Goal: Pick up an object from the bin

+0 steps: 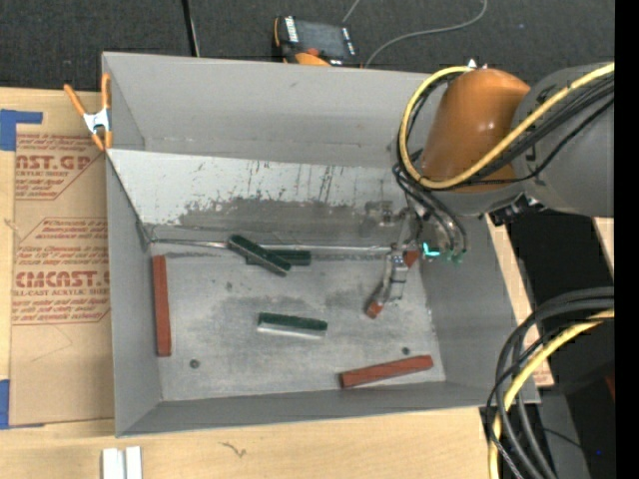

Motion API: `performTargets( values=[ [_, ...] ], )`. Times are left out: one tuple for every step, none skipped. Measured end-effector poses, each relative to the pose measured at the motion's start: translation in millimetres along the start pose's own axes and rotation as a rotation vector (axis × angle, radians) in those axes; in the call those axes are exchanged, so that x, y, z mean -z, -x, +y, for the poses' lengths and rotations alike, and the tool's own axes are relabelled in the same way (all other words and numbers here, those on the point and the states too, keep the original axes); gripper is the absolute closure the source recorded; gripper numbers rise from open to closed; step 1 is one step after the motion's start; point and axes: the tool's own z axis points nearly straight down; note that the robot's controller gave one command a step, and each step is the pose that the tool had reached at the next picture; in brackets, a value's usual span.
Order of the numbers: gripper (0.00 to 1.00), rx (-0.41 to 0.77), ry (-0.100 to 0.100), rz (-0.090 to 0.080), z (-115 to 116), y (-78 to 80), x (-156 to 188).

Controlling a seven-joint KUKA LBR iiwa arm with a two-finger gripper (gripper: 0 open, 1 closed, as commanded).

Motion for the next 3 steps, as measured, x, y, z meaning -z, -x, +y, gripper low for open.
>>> performTargets(
  values=[
    [0.0, 0.409, 0.0, -0.003, -45, 2.9, -90],
    [0.0, 0.782, -0.003, -0.009, -51, -5.9, -57],
    [0.0, 0.906, -0.003, -0.008, -60, -0.1, -57]
  ],
)
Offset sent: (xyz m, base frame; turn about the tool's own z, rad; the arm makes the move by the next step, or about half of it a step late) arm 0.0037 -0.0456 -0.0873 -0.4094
